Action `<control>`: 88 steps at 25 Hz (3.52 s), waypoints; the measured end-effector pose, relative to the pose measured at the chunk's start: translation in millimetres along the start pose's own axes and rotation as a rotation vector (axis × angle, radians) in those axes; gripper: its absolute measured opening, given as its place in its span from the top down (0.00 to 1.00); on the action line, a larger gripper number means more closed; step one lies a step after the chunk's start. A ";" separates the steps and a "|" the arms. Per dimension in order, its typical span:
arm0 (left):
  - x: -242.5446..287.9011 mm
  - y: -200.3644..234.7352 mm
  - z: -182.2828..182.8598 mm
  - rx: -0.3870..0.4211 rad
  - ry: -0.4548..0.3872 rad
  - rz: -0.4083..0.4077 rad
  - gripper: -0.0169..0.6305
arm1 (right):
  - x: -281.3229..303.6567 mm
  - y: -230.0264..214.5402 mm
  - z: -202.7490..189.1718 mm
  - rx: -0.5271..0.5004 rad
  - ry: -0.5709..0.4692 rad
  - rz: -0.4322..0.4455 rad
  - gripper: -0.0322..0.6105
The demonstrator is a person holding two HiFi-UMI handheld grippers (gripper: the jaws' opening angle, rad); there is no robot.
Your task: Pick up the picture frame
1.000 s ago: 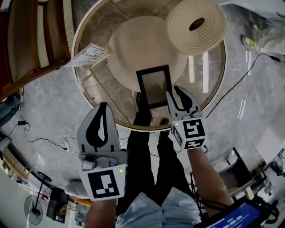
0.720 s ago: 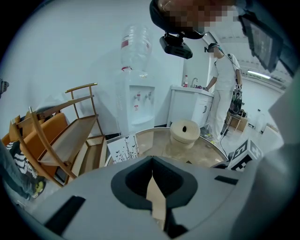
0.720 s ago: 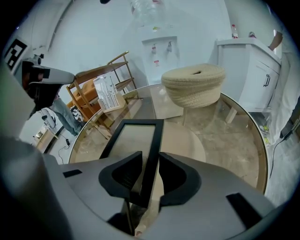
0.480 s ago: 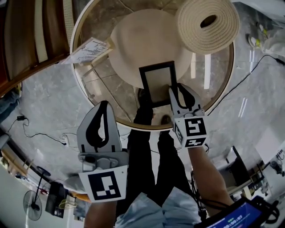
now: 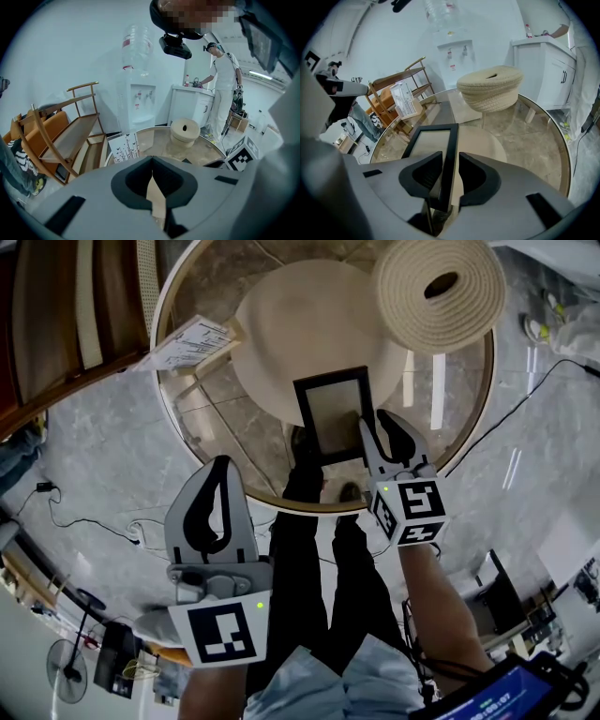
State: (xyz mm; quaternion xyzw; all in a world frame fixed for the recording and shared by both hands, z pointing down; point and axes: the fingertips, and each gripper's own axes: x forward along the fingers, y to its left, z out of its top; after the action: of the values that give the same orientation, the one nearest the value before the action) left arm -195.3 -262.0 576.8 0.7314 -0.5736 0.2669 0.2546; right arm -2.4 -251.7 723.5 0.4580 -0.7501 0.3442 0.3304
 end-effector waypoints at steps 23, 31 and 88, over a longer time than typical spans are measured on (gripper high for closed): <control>-36.2 -16.7 29.8 0.006 -0.078 0.019 0.95 | -35.6 11.2 34.2 0.006 -0.066 0.060 0.82; -78.1 -36.8 74.5 0.025 -0.187 0.023 0.95 | -100.6 21.1 89.1 -0.038 -0.210 0.061 0.82; -534.1 -247.2 311.2 0.212 -0.995 0.162 0.95 | -711.1 127.8 243.6 -0.502 -1.145 0.023 0.82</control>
State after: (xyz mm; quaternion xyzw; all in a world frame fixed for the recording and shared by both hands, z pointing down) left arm -30.2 -45.1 -30.6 0.7450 -0.6497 -0.0378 -0.1463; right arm 94.3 -80.4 -13.2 0.4699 -0.8712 -0.1391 -0.0302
